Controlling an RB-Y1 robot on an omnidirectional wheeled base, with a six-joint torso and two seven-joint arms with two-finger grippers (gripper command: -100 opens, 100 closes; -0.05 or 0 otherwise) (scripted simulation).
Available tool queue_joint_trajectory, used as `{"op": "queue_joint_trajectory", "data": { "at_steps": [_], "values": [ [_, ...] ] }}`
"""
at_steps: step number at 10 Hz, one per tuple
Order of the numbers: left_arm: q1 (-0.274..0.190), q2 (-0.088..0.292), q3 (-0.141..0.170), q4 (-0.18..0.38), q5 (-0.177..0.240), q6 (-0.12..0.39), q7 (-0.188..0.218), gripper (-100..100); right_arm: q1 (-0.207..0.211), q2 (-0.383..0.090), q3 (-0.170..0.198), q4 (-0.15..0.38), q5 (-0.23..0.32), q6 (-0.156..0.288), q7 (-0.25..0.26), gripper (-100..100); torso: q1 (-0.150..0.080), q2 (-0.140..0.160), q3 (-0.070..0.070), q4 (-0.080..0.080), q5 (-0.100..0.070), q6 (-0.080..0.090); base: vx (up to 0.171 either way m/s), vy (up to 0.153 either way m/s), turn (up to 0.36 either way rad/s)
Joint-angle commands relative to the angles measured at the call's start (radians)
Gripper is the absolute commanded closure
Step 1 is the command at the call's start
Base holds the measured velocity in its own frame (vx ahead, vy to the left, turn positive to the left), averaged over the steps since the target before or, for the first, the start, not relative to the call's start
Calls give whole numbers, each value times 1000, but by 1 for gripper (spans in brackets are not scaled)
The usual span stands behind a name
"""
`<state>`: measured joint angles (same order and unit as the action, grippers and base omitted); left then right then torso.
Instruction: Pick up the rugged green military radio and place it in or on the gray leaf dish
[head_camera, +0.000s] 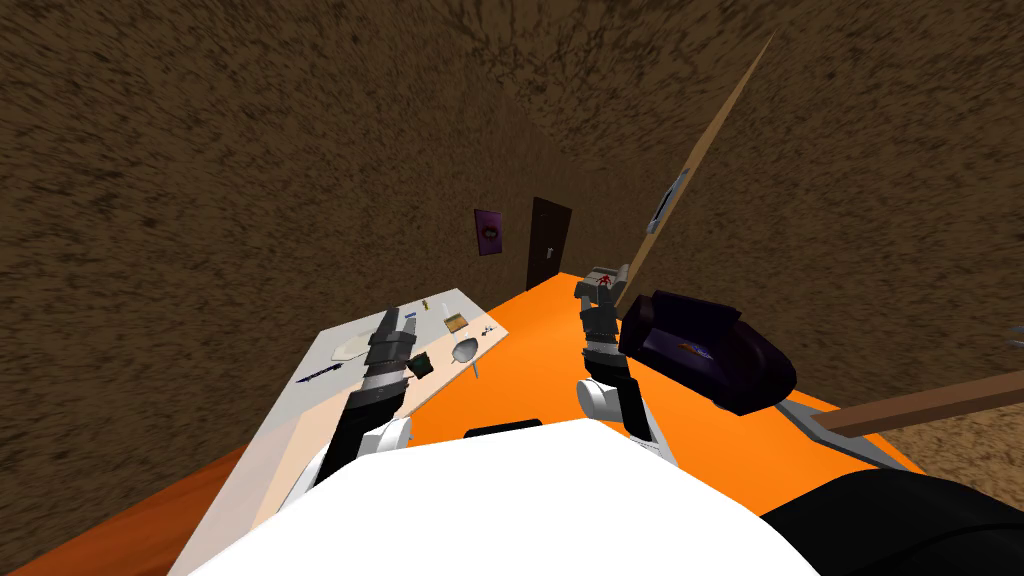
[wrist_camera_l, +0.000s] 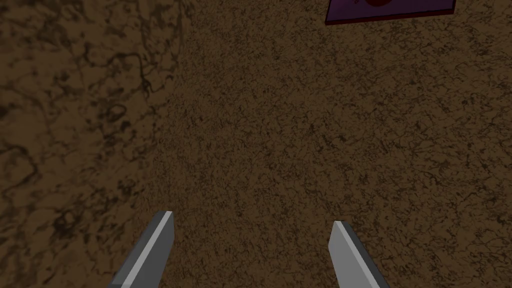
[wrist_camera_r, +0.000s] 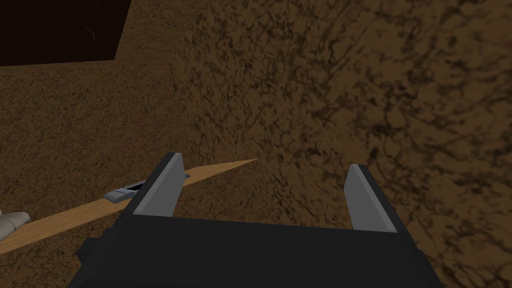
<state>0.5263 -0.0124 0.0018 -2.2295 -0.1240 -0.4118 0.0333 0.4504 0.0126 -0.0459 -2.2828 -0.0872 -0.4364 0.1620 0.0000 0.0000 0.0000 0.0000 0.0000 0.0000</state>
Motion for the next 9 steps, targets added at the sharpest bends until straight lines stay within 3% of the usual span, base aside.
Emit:
{"op": "queue_joint_trajectory", "data": {
  "at_steps": [1, 5, 6, 8, 9],
  "values": [
    [-19, 33, 4, 16, 6, 9, -6, -100, 0, 0, 0, 0, 0, 0, 0, 0, 0, 0, 0, 0, 0, 0, 3, -12, 5],
    [-120, 120, 27, 109, 35, 69, -35, -100, 0, 0, 0, 0, 0, 0, 0, 0, -2, -1, -1, 0, 0, 0, 7, -31, 18],
    [-127, 120, 27, 109, 35, 69, -35, -100, 0, 0, 0, 0, 0, 0, 0, 0, -2, -1, -1, 0, 0, 0, 5, -24, 7],
    [-200, 149, 44, 181, 56, 118, -56, -100, 0, 0, 0, 0, 0, 0, 0, 0, -1, -1, -1, 0, 0, 0, 10, -29, 18],
    [-210, 149, 44, 181, 56, 118, -56, -100, 0, 0, 0, 0, 0, 0, 0, 0, -2, -1, -1, 0, 0, 0, 5, -31, 14]
  ]
}}
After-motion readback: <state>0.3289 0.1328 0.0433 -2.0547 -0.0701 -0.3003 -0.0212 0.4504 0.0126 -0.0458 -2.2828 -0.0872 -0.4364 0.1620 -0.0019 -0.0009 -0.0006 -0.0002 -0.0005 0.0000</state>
